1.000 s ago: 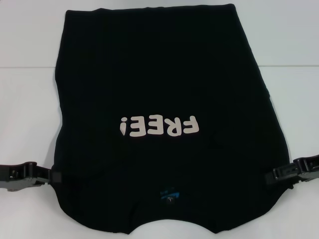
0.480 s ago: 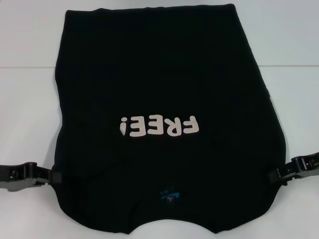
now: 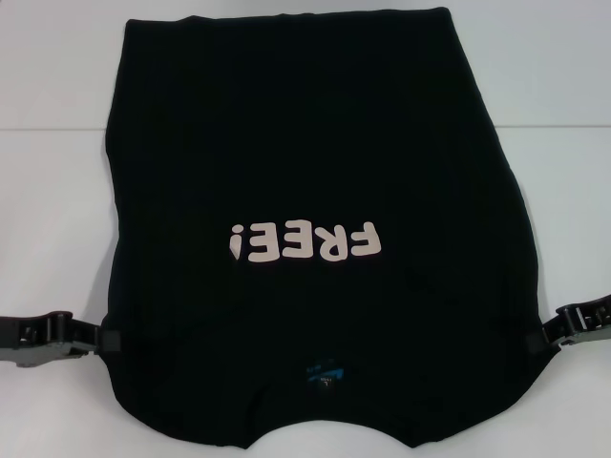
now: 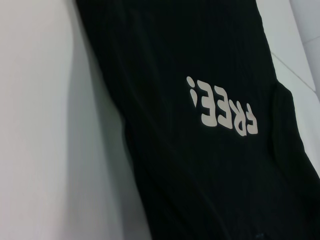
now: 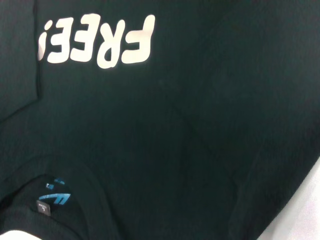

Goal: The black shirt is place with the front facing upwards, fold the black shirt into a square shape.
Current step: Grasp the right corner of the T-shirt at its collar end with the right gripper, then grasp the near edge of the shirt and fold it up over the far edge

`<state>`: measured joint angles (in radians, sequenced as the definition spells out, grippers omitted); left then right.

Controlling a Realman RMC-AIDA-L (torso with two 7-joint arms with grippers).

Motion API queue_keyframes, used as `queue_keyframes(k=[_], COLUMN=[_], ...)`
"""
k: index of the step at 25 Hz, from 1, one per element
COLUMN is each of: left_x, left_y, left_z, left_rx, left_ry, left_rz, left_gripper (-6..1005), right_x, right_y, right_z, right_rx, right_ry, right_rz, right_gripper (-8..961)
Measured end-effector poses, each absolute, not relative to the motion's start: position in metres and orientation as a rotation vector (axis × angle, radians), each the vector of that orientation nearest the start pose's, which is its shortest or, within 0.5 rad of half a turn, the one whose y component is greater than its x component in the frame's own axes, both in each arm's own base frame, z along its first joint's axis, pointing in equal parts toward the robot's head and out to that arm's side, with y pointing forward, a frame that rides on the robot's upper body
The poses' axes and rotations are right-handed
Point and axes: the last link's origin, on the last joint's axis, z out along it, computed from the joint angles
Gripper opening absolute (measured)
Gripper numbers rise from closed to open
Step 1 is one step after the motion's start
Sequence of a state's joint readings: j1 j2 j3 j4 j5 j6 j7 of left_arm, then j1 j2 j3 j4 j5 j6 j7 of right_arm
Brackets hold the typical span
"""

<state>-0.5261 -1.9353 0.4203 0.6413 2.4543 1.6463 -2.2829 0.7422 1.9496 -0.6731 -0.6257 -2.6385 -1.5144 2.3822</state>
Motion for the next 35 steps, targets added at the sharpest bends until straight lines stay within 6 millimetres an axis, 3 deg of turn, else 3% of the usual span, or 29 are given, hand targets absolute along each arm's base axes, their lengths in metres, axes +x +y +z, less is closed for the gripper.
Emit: queue_keyframes(k=[10,16,23,27,31,35], left_x=[-0.33,-0.324,-0.322,-0.32,-0.314,-0.311], left_y=[0.298,0.278,0.254,0.255,0.274,0.303], left_z=[0.069,0.071,0.066,0.061,0.073,0.092], left_rx=[-2.32,-2.471,-2.613,-2.643,-2.585,-2.408], left_ry=[-1.998,-2.073,-2.114,-2.101,-2.041,-1.991], left_rz=[-0.36,-0.203,-0.116,-0.152,-0.333,-0.56], left_gripper=[36,34,35,35,35,36], right_x=[0.29,0.292,0.294,0.295,0.295,0.296], right_y=[0.357,0.332,0.301,0.302,0.312,0.33], right_z=[0.052,0.057,0.042,0.039,0.047,0.068], right_rx=[-2.484,-2.695,-2.903,-2.897,-2.828,-2.672], right_ry=[1.693,1.611,1.556,1.559,1.586,1.631], right_rz=[-0.203,-0.386,-0.566,-0.491,-0.291,0.011], right_gripper=[56,56,57,57,57,56])
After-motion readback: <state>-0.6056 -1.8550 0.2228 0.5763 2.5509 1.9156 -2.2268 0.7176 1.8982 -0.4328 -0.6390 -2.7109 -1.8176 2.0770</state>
